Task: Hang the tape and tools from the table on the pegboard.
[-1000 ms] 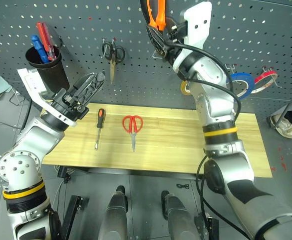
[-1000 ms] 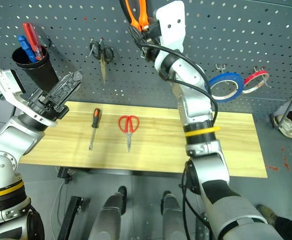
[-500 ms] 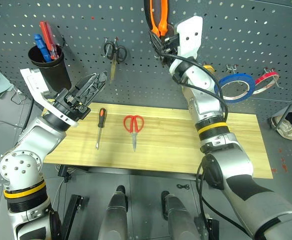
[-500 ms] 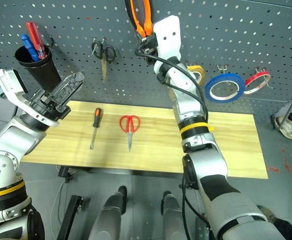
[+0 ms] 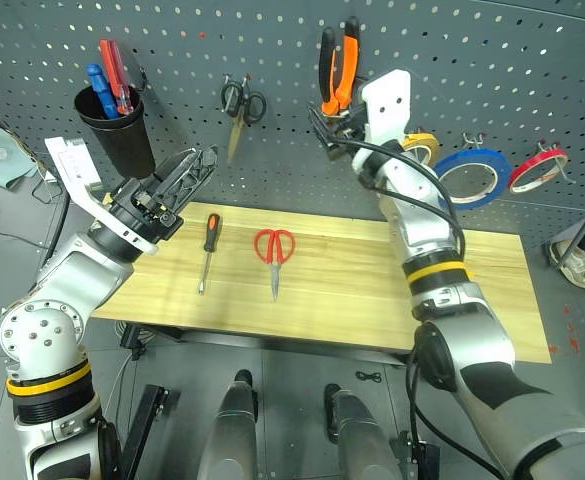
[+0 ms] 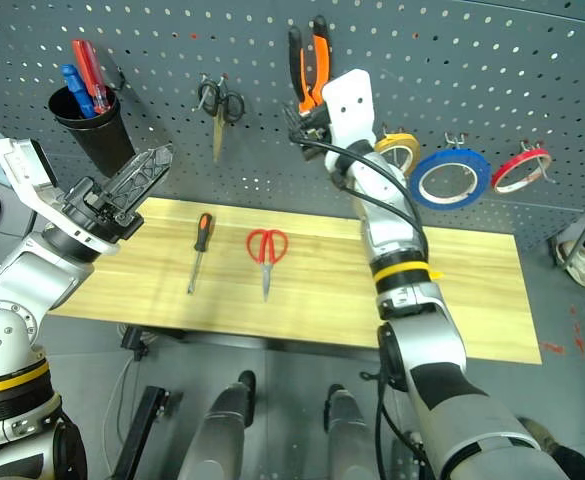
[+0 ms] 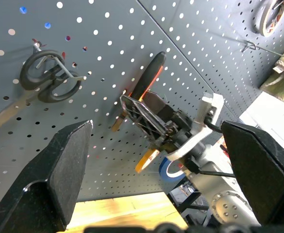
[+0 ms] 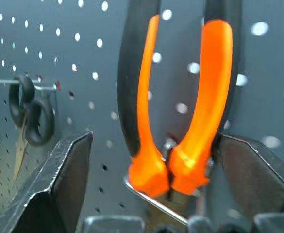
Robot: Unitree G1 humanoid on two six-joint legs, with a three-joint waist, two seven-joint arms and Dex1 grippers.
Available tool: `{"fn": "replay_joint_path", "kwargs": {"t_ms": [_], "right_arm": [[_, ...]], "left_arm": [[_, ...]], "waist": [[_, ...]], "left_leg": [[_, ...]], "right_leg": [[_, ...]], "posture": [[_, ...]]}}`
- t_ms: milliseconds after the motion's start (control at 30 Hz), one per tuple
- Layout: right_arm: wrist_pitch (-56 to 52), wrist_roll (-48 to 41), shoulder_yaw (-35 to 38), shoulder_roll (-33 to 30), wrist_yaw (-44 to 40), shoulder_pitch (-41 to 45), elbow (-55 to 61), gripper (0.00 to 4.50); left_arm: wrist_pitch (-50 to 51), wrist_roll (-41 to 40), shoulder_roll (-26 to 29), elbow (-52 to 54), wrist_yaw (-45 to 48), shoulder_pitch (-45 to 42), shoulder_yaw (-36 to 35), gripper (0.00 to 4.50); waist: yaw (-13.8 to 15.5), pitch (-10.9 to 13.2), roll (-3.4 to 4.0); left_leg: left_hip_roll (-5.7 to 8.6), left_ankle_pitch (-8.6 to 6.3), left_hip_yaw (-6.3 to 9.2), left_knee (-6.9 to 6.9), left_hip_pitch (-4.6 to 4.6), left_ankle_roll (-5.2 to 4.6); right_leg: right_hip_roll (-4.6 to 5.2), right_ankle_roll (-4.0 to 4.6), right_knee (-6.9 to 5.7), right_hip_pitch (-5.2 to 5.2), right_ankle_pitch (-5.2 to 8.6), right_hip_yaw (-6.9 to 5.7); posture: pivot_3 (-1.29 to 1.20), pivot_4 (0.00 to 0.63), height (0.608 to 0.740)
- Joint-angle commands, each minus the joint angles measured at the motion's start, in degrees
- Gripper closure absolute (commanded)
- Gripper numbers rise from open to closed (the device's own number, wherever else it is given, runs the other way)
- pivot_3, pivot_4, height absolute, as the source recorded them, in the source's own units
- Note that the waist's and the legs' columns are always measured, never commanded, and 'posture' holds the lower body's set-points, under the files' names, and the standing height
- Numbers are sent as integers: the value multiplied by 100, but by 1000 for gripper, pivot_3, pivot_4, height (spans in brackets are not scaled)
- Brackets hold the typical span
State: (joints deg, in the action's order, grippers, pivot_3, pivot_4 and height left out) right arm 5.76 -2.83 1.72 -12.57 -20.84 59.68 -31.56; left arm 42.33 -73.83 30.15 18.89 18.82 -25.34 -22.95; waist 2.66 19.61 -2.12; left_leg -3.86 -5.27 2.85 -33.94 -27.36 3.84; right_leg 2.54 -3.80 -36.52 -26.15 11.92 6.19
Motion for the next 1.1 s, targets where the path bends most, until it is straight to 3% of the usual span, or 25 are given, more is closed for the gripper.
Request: {"fn": "replay_joint_path", "kwargs": {"t_ms": [33,267,467,633,767,933,1100], "right_arm": [[-1063,-431,-11,-366,-599,-571,1493,55],[-3165,-1386,58,-1308,-1524,-1518,3750,55],[-4419,-2598,-51,-2145,-2673,-2685,5094,55],[-4198,-2611,-293,-2568,-3329,-3362,5148,55],[-3789,-2313,-456,-2609,-3461,-3404,4767,55],[-3517,-2235,-428,-2700,-3691,-3395,4350,55],[-3508,-2208,-492,-2748,-3854,-3275,4182,55]], "left_arm": [[38,331,177,169,187,337,168,0],[-149,1955,383,278,97,1133,1026,0],[-3,3761,-423,391,-1556,1432,2284,0],[181,4715,-1326,85,-2412,1425,2917,0],[-7,5461,-2234,-824,-2866,987,3391,0],[-398,6213,-3026,-1995,-3373,464,3388,0],[-901,6697,-3296,-3081,-3567,-50,3174,0]], "waist": [[-13,0,0],[-78,1,2],[-18,1,1],[-34,2,0],[-60,4,-3],[-71,5,-6],[-126,8,-9]], "left_leg": [[0,0,0,7,1,0],[-5,-1,-5,26,3,0],[-6,-1,-6,9,3,0],[-4,-1,-10,1,-6,-1],[-2,-1,-11,-2,-1,0],[0,-1,-9,-7,-4,-1],[4,-2,-8,-3,-7,-2]], "right_leg": [[0,6,2,-1,-2,0],[0,13,-1,-13,13,0],[2,-20,-6,-4,39,0],[3,-29,16,0,31,5],[2,-27,18,2,29,8],[1,-33,23,2,25,10],[2,-37,28,4,25,11]], "posture": [[174,319,740],[140,333,740],[114,352,740],[105,365,740],[80,377,740],[45,380,740],[13,388,740]]}}
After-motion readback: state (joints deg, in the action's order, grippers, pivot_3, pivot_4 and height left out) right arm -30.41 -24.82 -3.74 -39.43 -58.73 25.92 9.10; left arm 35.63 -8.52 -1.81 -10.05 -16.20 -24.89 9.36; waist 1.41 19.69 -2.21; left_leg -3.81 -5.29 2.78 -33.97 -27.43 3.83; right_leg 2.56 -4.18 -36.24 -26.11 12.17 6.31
